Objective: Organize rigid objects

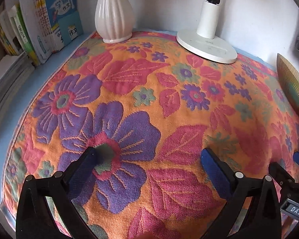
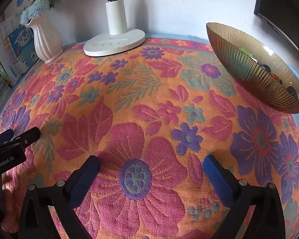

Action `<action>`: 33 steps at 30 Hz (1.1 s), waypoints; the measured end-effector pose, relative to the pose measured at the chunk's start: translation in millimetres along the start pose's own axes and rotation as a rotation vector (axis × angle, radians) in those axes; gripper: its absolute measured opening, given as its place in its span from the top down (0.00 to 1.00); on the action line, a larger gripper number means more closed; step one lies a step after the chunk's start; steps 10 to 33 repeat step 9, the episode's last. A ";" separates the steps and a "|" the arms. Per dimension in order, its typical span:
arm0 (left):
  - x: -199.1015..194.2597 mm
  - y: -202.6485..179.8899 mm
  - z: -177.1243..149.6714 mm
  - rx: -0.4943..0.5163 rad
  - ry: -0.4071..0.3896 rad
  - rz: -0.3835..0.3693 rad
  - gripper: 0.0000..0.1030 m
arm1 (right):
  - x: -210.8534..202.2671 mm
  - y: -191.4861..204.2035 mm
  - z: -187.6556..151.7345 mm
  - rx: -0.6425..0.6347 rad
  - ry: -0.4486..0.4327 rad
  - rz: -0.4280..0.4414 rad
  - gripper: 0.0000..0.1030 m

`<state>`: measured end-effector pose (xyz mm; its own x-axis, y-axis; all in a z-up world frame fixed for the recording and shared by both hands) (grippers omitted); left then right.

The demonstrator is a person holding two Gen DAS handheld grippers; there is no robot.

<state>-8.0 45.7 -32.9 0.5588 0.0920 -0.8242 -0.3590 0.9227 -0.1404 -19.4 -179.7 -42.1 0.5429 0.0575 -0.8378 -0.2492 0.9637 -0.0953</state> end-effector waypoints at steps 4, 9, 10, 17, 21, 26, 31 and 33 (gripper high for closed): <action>2.5 -2.0 2.2 0.002 0.000 0.005 0.00 | 0.0 -1.1 0.6 0.001 -0.002 -0.004 0.00; 3.8 -0.5 5.2 0.007 -0.001 0.006 0.00 | 1.4 -2.5 1.8 -0.005 -0.012 0.010 0.00; 3.8 -0.5 5.2 0.007 -0.001 0.006 0.00 | 1.4 -2.5 1.8 -0.005 -0.012 0.010 0.00; 3.8 -0.5 5.2 0.007 -0.001 0.006 0.00 | 1.4 -2.5 1.8 -0.005 -0.012 0.010 0.00; 3.8 -0.5 5.2 0.007 -0.001 0.006 0.00 | 1.4 -2.5 1.8 -0.005 -0.012 0.010 0.00; 3.8 -0.5 5.2 0.007 -0.001 0.006 0.00 | 1.4 -2.5 1.8 -0.005 -0.012 0.010 0.00; 3.8 -0.5 5.2 0.007 -0.001 0.006 0.00 | 1.4 -2.5 1.8 -0.005 -0.012 0.010 0.00; 3.8 -0.5 5.2 0.007 -0.001 0.006 0.00 | 1.4 -2.5 1.8 -0.005 -0.012 0.010 0.00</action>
Point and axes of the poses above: each gripper's, at about its wrist camera, not at the fingertips, and x roughly the way its jaws point, y to its left, z to its top, the point moved 5 cm from there along x, roughly the way its jaws point, and after that the axes turned 13 degrees about -x, right-handed, at the moved point
